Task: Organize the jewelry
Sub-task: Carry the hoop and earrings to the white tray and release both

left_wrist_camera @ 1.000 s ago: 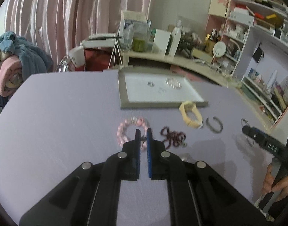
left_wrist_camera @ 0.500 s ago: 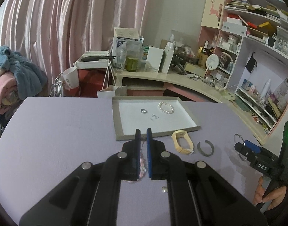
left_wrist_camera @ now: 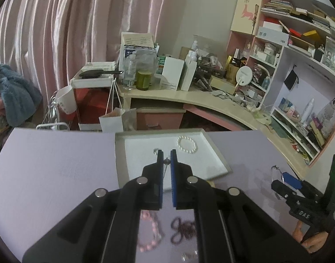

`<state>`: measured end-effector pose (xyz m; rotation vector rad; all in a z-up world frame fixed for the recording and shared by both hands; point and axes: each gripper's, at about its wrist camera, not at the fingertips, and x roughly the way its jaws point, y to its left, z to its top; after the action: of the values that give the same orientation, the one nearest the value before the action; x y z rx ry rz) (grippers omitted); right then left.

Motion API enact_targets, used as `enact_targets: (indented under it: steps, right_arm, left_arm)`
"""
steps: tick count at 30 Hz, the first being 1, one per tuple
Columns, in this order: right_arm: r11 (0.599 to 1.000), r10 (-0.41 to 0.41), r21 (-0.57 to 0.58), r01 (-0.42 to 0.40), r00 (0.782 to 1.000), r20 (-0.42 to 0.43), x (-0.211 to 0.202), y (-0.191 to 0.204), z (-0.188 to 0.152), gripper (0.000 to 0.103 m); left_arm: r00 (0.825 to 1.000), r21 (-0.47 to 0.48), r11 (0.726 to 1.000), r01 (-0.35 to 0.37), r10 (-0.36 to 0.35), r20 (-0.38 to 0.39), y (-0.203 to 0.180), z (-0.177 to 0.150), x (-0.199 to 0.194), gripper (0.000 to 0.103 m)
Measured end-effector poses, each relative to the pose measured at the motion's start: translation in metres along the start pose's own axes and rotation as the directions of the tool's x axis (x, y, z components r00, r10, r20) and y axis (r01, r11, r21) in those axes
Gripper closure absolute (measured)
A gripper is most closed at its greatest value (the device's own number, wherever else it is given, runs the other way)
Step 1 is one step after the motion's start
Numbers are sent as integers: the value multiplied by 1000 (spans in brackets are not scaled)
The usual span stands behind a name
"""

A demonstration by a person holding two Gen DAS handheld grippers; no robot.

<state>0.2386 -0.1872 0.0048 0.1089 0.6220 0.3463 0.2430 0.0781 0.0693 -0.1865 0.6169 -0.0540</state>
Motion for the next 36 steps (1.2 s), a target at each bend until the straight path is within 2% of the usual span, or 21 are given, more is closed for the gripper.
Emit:
enact_targets:
  steps: [5,12,19,24,25,26,28,33,36]
  right_arm:
    - [1000,17,-18,-17,1000,11,33,3,29,32]
    - [998,42,-41,-41,999,8,79,7,57,32]
    - [998,52,-39,-52,999,-2,115,6,71,32]
    - [998,50,-33,-50,999,-17,131,5,71,32]
    - [998,48,-31,-49,999,-22,133,4,71,32]
    - [998,46,-28,-47,998,-29,136,4,70,32]
    - [999,45,-23,-46,998,-42,140,4,67,32]
    - [998,46,-29,-48,996,-70,147,7,63,32]
    - [998,52,-43,-56,995,-87,151,14,60,32]
  left_arm:
    - [1000,4,1000,-7,7,-16,5,28,42,97]
    - [998,9,1000,-21,22,-52,17,51,103,97]
    - [995,-1,1000,-23,23,-93,32,57,152,97]
    - [992,-3,1000,-26,25,-122,39,47,173,95]
    - [992,-2,1000,-30,29,-123,40,45,174,88]
    - [992,-5,999,-33,32,-125,42,41,175,75]
    - [992,-15,999,-49,47,-114,47,37,171,64]
    - [993,-69,995,-77,71,-94,63,30,153,64]
    - [993,-85,991,-101,96,-68,72,27,137,57]
